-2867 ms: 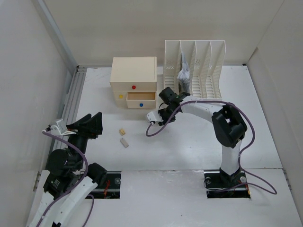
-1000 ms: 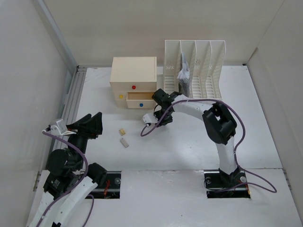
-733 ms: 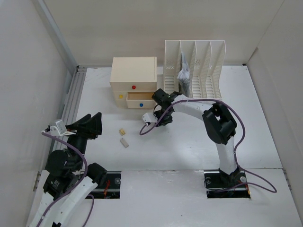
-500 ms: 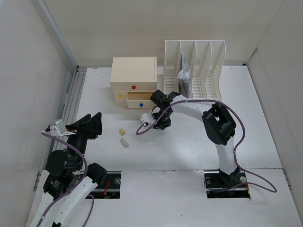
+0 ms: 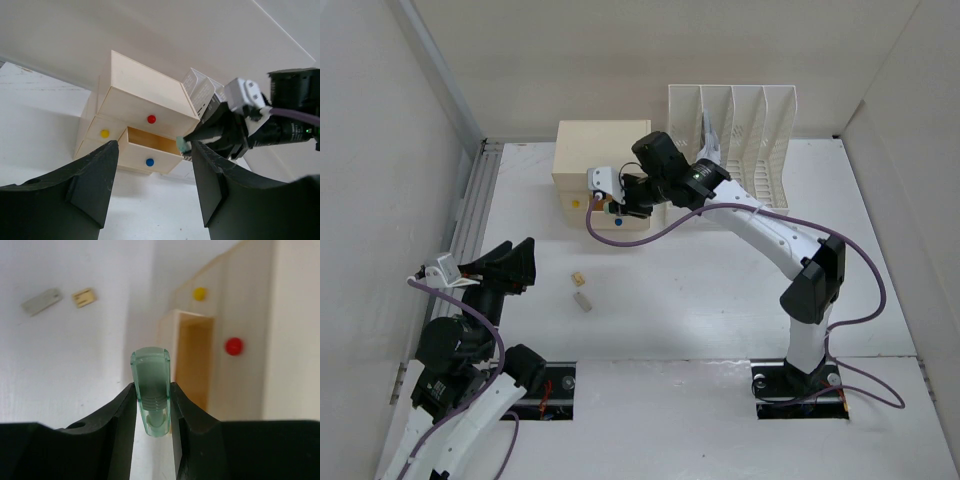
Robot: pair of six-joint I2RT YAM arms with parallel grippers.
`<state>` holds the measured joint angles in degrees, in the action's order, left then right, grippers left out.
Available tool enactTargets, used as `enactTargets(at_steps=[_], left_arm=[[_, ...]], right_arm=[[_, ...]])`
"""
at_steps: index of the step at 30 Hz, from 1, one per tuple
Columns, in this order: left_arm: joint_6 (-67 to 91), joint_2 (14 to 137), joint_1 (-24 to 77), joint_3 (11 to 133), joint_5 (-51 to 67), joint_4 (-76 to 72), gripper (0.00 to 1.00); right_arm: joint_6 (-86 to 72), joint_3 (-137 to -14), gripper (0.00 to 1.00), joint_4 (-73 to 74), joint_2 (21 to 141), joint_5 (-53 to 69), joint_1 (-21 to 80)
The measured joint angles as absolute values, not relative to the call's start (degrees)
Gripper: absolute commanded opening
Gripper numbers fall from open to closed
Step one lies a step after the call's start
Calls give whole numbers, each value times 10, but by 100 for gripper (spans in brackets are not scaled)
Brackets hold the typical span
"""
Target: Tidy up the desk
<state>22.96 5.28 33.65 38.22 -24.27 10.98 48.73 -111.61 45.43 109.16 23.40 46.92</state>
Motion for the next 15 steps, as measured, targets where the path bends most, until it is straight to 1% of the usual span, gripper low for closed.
enactTargets(at_steps=[5,15], left_arm=[[230,53,336,382,-243,110,57],[230,53,336,382,-243,110,57]], right_arm=[[449,-1116,0,392,1082,164,469],[432,-1116,0,353,1133,78,461]])
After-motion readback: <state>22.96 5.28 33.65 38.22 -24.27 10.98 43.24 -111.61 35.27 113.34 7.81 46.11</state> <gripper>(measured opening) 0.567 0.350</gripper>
